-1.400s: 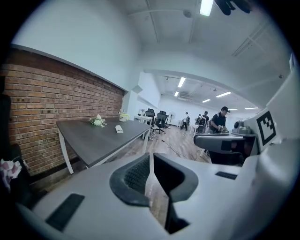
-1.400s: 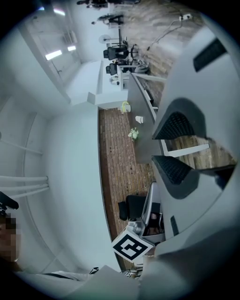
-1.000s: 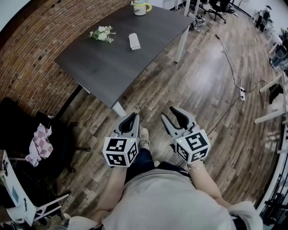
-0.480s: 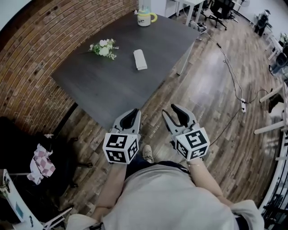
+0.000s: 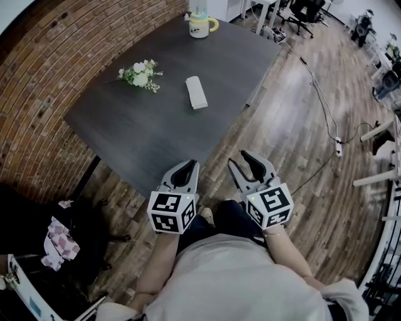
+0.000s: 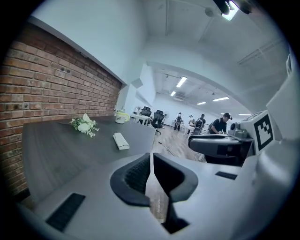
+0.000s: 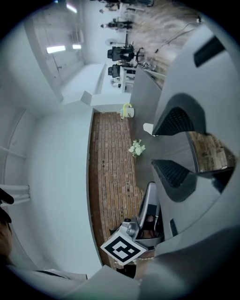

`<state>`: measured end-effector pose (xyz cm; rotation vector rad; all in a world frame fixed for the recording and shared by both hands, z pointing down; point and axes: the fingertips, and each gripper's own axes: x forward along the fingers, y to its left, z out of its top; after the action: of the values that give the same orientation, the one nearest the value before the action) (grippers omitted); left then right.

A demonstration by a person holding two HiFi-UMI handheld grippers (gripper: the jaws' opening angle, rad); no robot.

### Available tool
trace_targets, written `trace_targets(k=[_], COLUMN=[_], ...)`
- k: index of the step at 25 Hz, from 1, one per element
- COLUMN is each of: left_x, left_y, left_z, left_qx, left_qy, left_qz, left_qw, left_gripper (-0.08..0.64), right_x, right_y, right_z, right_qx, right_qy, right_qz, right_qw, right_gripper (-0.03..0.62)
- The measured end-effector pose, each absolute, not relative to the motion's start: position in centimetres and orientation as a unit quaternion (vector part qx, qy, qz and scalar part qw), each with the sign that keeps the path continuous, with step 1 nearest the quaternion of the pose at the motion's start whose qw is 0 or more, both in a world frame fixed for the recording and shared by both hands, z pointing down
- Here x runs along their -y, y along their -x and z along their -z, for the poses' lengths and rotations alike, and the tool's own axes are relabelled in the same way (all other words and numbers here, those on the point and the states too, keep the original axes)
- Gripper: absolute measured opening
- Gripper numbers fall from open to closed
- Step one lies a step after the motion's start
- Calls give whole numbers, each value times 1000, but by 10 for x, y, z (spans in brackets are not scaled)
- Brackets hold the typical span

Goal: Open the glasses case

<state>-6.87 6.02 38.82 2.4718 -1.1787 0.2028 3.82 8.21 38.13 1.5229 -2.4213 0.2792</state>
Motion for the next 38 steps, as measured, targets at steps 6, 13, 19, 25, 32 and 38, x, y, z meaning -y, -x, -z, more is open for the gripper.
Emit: trace_targets(k=[6,13,19,25,32,38], left_x=[-34,24,88,138,163,164], left_y=[68,63,49,40,26,30], left_z=[-407,-412,-406,-400,-405,-431], left_qx=[429,469,499,541,573,582], left_qy=[-872,-852,-835,-809,-785,-766], left_qz=[-90,-89,-91,-83,-79,-107], left_qw=[220,216,213,215,223,250], left_gripper=[37,37,37,37,37,37], right_x=[-48,20,96,155,193,194], right_y=[-31,-42,-61,-82,-93,-80], right_z=[-399,-406,-401,-396,-408,-434], right_qx=[850,866,882,896,908,912], right_qy=[-490,-461,-431,-401,-364,-332], right_qz=[-134,-127,-125,-123,-128,-156], right_qw=[143,147,146,148,161,184], right_gripper=[161,163,166,166,167,172])
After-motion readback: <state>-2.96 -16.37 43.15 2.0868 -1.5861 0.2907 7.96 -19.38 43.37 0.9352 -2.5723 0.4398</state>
